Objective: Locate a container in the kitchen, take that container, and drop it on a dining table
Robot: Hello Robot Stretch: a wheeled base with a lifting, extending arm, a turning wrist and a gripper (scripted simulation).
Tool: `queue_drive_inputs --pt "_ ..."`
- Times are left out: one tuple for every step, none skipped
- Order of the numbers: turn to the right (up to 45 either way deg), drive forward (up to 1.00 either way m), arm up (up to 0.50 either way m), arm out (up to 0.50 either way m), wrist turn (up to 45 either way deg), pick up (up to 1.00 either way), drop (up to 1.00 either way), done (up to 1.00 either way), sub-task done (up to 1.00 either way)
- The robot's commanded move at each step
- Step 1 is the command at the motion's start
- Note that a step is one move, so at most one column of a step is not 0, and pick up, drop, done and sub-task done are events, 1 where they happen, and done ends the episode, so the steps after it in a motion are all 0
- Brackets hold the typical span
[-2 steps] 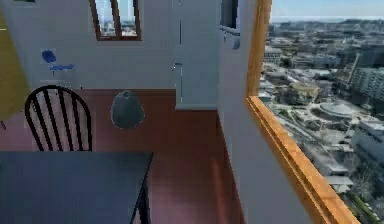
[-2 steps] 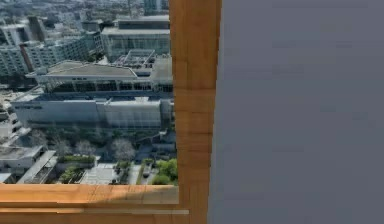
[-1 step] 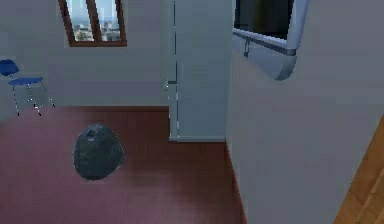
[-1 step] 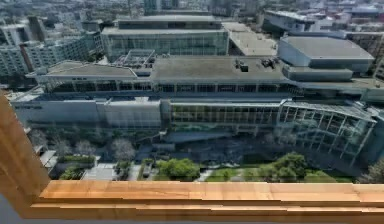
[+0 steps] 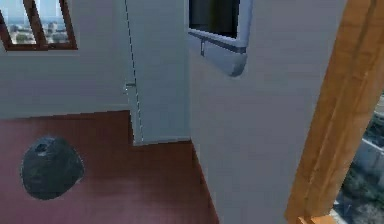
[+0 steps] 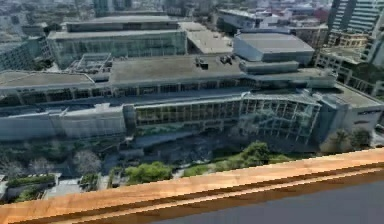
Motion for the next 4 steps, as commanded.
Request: queue_drive_inputs --pt "0.0 0.05 0.0 0.0 0.0 0.0 0.0 0.0 0.0" --pt "-45.0 0.0 0.0 0.0 0.0 0.0 0.0 0.0 0.0" --pt "0.0 0.2 0.0 0.0 0.0 0.0 0.0 0.0 0.0" --pt "-15.0 0.0 0.0 0.0 0.0 0.0 0.0 0.0 0.0"
